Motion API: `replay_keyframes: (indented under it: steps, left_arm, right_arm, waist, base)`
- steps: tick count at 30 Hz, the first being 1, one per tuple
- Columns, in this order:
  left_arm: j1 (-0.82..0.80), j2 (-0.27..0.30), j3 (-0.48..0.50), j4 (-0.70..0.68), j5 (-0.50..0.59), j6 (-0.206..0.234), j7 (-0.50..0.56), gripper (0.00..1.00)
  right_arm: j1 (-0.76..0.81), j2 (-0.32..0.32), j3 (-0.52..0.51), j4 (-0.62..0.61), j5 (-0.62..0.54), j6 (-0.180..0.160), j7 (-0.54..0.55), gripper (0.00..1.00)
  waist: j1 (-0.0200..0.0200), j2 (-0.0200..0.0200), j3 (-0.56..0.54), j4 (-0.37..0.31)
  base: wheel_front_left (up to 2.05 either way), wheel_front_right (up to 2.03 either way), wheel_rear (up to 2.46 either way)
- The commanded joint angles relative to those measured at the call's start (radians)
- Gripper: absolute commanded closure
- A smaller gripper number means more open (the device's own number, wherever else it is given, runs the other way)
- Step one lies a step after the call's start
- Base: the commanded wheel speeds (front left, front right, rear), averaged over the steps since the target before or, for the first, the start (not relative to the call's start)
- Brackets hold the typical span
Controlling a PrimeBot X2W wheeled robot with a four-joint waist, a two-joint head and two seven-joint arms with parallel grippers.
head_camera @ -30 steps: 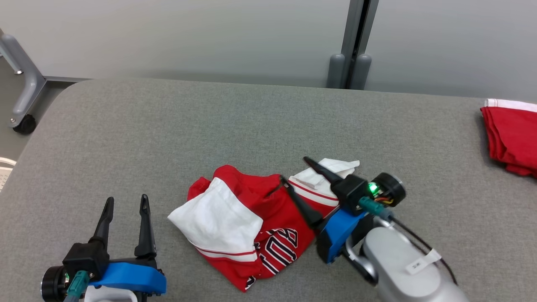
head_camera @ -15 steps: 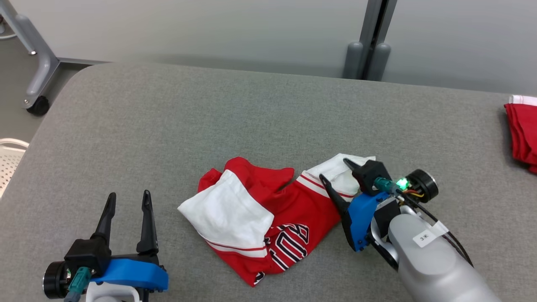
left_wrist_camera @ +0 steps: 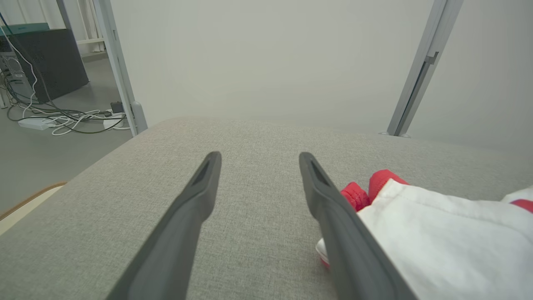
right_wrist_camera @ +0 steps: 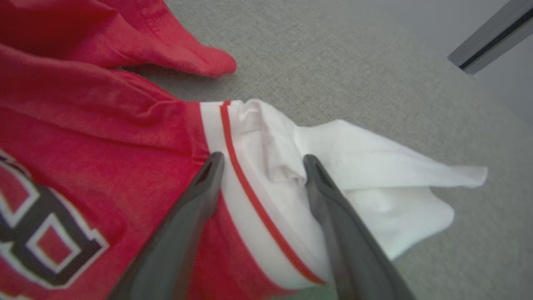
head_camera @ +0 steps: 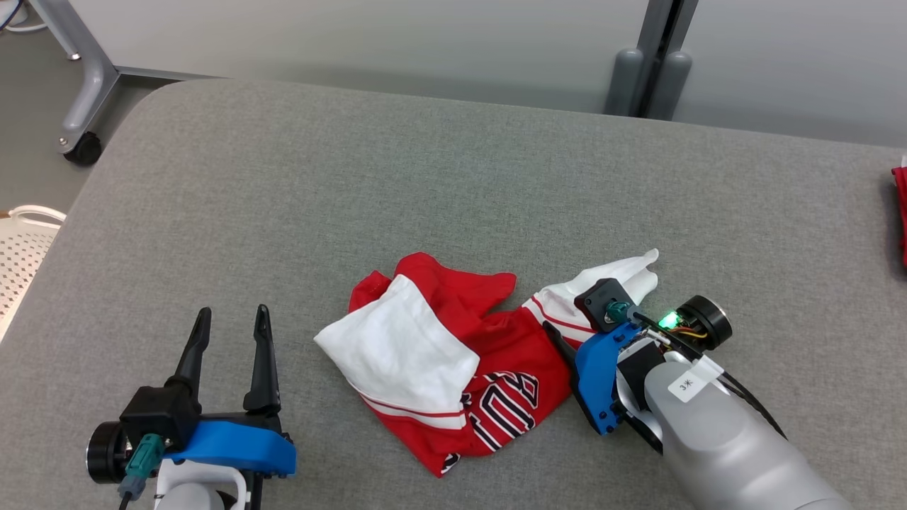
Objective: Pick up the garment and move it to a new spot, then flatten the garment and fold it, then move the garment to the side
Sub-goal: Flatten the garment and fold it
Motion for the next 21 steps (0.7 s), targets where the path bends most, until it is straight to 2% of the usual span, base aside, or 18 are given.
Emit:
replay_keyframes:
  steps: [1, 2, 6, 12, 15, 17, 21]
  left_arm:
    - [-0.011, -0.002, -0.006, 0.003, -0.005, 0.002, -0.004, 0.00]
    - [-0.005, -0.002, 0.000, 0.007, -0.006, 0.004, -0.004, 0.00]
    - [0.003, -0.002, 0.004, 0.006, -0.006, 0.008, -0.004, 0.00]
    - [0.014, -0.002, 0.021, 0.001, 0.005, 0.009, -0.004, 0.00]
    - [0.023, -0.002, 0.027, -0.002, 0.009, 0.008, -0.004, 0.00]
    - [0.035, -0.002, 0.029, -0.006, 0.011, 0.009, -0.004, 0.00]
    - [0.051, -0.001, 0.035, -0.013, 0.015, 0.009, -0.004, 0.00]
  right_arm:
    - [0.002, 0.000, 0.009, 0.021, 0.014, 0.000, 0.018, 0.53]
    - [0.010, -0.001, 0.026, 0.019, 0.071, 0.000, 0.002, 1.00]
    - [-0.018, -0.004, -0.007, 0.021, 0.107, 0.000, -0.087, 1.00]
    - [-0.017, -0.061, -0.085, -0.025, 0.131, 0.000, -0.150, 1.00]
    - [-0.001, -0.088, -0.122, -0.091, 0.127, 0.000, -0.153, 1.00]
    - [0.045, -0.143, -0.184, -0.210, 0.104, 0.000, -0.152, 1.00]
    - [0.093, -0.184, -0.259, -0.360, 0.054, 0.000, -0.153, 1.00]
  waist:
    - [0.0000, 0.0000, 0.001, 0.002]
    - [0.0000, 0.0000, -0.004, -0.003]
    - [0.0000, 0.0000, -0.012, -0.020]
    - [0.0000, 0.0000, -0.044, -0.049]
    - [0.0000, 0.0000, -0.055, -0.060]
    - [0.0000, 0.0000, -0.070, -0.073]
    - [0.0000, 0.0000, -0.089, -0.087]
  base:
    - [0.00, 0.00, 0.00]
    - [0.00, 0.00, 0.00]
    - [0.00, 0.00, 0.00]
    - [0.00, 0.00, 0.00]
    - [0.00, 0.00, 0.00]
    - [0.00, 0.00, 0.00]
    - [0.00, 0.00, 0.00]
